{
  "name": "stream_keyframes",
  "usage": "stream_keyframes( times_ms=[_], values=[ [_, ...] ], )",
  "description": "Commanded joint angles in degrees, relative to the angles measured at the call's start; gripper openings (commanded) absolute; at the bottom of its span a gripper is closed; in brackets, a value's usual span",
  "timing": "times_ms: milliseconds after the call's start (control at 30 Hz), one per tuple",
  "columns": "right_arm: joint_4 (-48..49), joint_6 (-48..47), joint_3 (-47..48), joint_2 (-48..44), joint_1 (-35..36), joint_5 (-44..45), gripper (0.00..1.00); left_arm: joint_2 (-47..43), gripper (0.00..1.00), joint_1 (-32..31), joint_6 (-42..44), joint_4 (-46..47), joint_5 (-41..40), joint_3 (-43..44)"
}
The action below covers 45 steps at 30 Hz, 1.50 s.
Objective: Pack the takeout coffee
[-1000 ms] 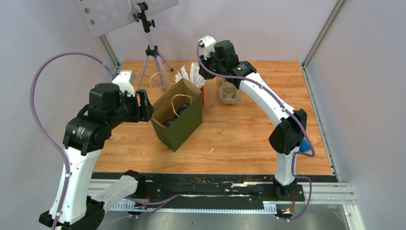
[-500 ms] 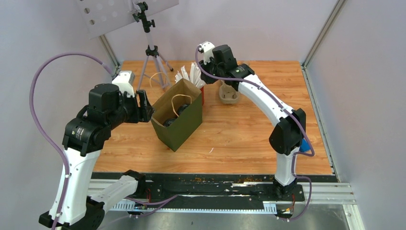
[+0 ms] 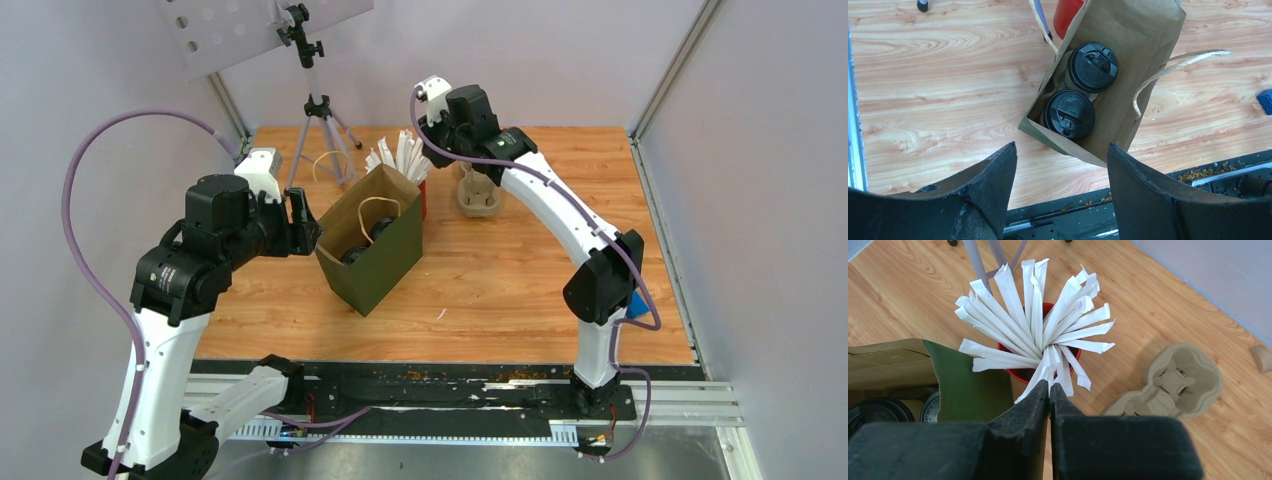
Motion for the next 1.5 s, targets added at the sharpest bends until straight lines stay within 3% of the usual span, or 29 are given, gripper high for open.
stream_keyframes(
  times_ms=[0,133,400,867,1100,1467],
  values=[
    [-0.1,-0.4,2.7,-3.7,0.3,1.3,0.06,0.2,0.74,0.3,1.6,1.8,0.2,-0.1],
    [-0.6,-0.6,3.4,-4.3,0.3,0.7,0.0,0.3,0.74,0.3,1.7,2.2,0.2,-0.2],
    [-9.0,-0.7,11.7,-7.0,0.3,2.6,0.0,0.4,0.74,0.3,2.2,1.6,-2.1,0.3],
    [-4.6,4.6,0.8,-30.8,0.4,10.7,0.0,0.0,0.74,0.3,2.3,4.2,-1.5,-1.1],
    [-1.8,8.0,-2.8,-36.5,0.4,1.8,0.0,-1.0,0.74,0.3,0.6,4.7,-1.4,-1.7],
    [5.1,22.2,-12.5,-37.5,0.4,-12.9,0.0,-1.3,0.74,0.3,-0.2,5.9,-1.9,-0.8]
  ],
)
